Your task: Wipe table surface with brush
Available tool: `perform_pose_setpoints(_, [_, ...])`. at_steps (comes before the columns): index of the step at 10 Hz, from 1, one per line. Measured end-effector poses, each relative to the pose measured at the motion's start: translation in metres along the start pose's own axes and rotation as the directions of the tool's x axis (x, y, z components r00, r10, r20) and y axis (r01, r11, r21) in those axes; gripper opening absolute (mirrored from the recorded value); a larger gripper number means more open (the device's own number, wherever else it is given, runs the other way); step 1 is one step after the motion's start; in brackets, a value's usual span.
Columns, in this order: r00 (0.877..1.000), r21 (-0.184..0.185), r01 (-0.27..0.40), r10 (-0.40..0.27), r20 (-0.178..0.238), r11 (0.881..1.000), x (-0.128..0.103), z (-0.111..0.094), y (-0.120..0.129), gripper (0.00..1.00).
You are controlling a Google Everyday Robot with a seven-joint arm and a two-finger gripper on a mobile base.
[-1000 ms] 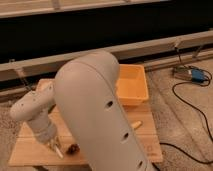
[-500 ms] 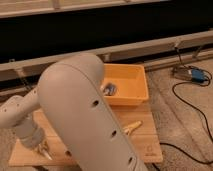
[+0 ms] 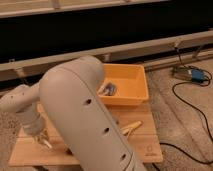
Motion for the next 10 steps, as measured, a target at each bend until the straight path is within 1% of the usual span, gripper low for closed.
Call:
perform_pose_setpoints(2, [1.0, -0.013, -0.017, 0.017, -0.018, 1.0, -0.008, 0.003, -0.011, 0.06])
perform_pose_setpoints(5, [0.997, -0.046, -0.063, 0.061, -0.04, 0.997, -0.006, 0.011, -0.034, 0.06])
perform_pose_setpoints(8, [0.993, -0.107, -0.114, 0.109, -0.047, 0.988, 0.002, 0.013, -0.064, 0.06])
perform_pose_setpoints(9, [0.993, -0.113, -0.113, 0.109, -0.047, 0.987, 0.004, 0.013, -0.069, 0.06])
perform_pose_setpoints(10, [0.996, -0.11, -0.083, 0.079, -0.045, 0.99, 0.005, 0.013, -0.065, 0.06])
